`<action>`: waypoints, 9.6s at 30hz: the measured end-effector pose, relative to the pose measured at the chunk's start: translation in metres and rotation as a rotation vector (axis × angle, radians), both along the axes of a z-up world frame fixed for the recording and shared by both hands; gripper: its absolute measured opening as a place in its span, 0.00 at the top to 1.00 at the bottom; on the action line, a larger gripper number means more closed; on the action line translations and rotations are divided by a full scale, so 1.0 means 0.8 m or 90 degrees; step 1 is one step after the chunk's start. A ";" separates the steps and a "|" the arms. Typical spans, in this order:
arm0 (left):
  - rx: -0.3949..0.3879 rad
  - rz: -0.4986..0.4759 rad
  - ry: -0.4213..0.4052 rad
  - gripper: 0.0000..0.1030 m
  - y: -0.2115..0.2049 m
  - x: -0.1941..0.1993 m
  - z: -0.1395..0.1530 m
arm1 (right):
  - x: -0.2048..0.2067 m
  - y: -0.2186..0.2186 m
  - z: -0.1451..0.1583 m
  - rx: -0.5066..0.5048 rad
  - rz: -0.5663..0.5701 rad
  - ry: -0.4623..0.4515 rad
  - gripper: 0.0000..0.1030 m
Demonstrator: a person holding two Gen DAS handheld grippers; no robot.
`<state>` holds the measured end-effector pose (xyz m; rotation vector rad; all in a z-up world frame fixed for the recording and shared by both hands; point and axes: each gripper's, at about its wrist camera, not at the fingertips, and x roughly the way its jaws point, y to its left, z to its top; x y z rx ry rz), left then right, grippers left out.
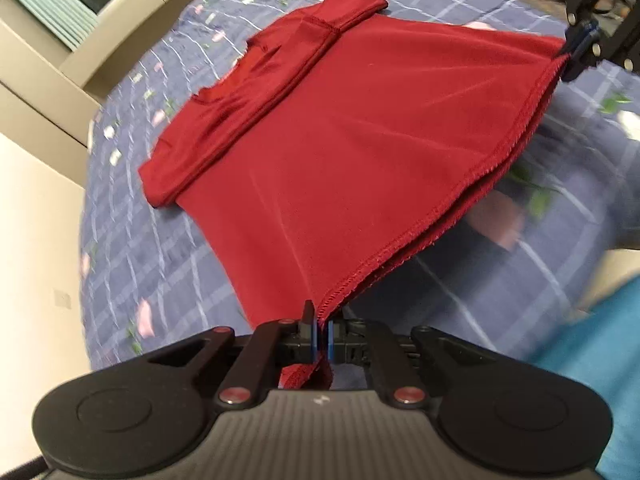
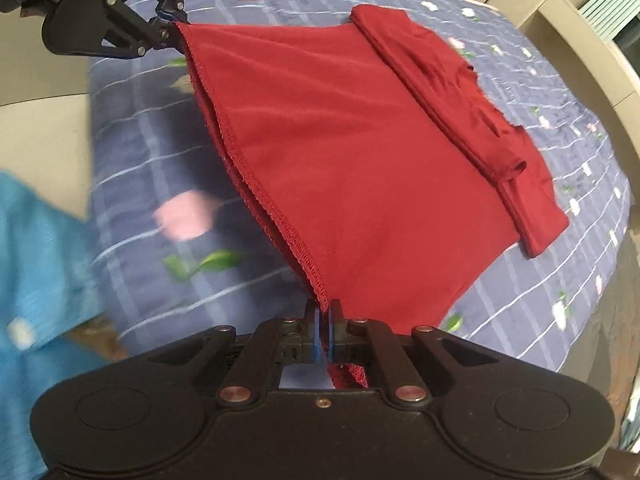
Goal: Fold small clothes
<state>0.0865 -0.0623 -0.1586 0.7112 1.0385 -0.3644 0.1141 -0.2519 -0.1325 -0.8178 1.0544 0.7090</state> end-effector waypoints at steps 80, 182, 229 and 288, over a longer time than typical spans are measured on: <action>-0.217 0.360 0.125 0.14 0.108 0.488 -0.019 | 0.470 -0.042 -0.048 0.071 -0.469 -0.017 0.24; -0.100 0.538 0.121 0.01 0.068 0.055 0.095 | 0.006 -0.075 0.004 0.115 -0.608 0.081 0.01; -0.144 0.511 0.204 0.01 0.165 0.230 0.030 | 0.171 0.091 0.091 0.020 -0.597 0.073 0.01; -0.169 0.627 0.309 0.01 0.180 0.301 -0.044 | 0.287 0.082 -0.133 -0.025 -0.606 0.153 0.01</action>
